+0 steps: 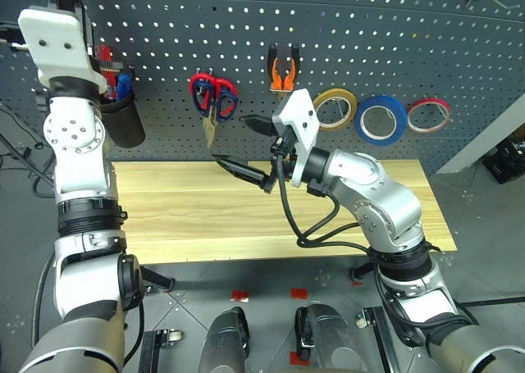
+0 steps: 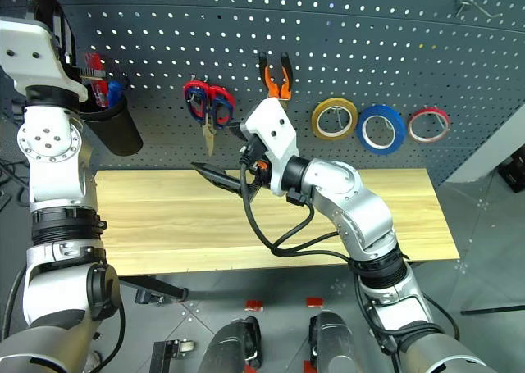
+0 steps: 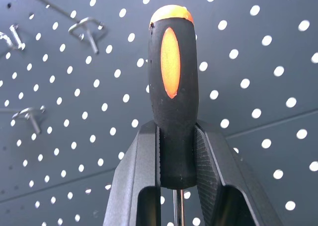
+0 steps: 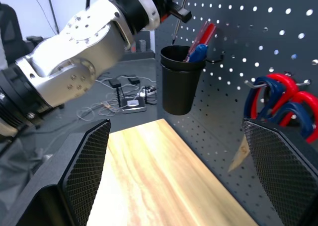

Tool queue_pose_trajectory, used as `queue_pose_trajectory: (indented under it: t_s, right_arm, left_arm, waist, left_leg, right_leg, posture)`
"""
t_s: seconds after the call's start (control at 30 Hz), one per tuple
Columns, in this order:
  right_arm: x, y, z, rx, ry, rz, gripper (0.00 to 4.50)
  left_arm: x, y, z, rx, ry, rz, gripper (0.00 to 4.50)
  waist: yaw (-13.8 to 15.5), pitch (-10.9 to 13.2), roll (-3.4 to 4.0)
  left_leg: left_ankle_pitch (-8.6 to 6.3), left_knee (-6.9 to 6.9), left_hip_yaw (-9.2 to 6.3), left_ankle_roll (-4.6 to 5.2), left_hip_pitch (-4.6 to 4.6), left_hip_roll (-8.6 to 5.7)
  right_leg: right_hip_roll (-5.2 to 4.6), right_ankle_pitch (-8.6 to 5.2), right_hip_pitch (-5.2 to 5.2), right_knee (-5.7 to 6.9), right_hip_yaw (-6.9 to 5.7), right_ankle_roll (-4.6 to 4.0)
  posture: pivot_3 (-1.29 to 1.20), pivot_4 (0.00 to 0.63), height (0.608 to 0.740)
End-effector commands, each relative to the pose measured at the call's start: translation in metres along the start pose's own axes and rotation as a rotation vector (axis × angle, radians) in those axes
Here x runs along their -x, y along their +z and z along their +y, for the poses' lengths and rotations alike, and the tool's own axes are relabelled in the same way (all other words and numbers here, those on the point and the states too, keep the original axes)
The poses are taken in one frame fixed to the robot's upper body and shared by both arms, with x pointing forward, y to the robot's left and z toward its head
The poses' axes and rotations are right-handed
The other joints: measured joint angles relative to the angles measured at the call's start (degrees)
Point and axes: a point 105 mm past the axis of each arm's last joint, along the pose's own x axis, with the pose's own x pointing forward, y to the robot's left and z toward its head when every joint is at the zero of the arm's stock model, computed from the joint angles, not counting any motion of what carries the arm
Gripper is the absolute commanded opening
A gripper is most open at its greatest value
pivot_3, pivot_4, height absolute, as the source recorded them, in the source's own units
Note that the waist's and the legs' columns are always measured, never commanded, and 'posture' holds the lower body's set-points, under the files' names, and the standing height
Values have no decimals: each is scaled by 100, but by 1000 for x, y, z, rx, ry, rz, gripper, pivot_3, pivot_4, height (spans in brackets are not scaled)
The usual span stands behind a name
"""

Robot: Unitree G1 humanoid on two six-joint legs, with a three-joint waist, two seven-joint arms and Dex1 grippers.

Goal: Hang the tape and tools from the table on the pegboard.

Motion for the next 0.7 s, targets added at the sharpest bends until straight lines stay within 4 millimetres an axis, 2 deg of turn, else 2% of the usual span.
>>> queue_pose_trajectory:
  t_s: [0.03, 0.23, 0.37, 0.43, 0.57, 0.7]
  right_arm:
    - [1, 24, 8, 34, 18, -72, 4500]
    - [2, 25, 13, 31, 25, -71, 4500]
    - [2, 25, 14, 28, 27, -80, 4500]
    - [2, 25, 14, 28, 28, -80, 4500]
    - [3, 24, 14, 29, 28, -75, 4500]
    - [4, 21, 13, 31, 20, -67, 4500]
  left_arm:
    - [0, 7, 10, -24, 40, -42, 570]
    - [8, -2, 15, -33, 79, -14, 570]
    - [12, -11, 11, -10, 89, 19, 570]
    - [14, -14, 10, 5, 93, 31, 1309]
    - [16, -15, 11, 15, 110, 35, 2488]
    - [18, -4, 16, 63, 163, -5, 3723]
  waist:
    - [-14, 0, 0]
    - [-57, -1, -1]
    - [-88, -1, -1]
    - [-100, -1, -1]
    - [-126, -1, -1]
    - [-129, -2, -2]
  left_leg:
    - [0, 1, 1, 0, 0, 0]
    - [1, 5, 0, 2, 1, -1]
    - [3, 8, -1, 4, 1, -1]
    - [3, 9, -1, 4, 1, -1]
    - [3, 9, -1, 4, 1, -2]
    - [3, 10, -1, 4, 1, -1]
  right_leg:
    - [0, 0, -2, 4, 2, 0]
    - [-2, 0, -4, 22, 5, 0]
    - [-2, 0, -4, 27, 8, 0]
    - [-2, 0, -4, 28, 11, 0]
    - [-2, 0, -4, 29, 13, 0]
    - [-3, 0, -4, 29, 20, 0]
  posture:
    - [-224, 159, 740]
    - [-228, 163, 740]
    - [-227, 164, 740]
    - [-228, 163, 740]
    - [-234, 165, 740]
    - [-234, 166, 740]
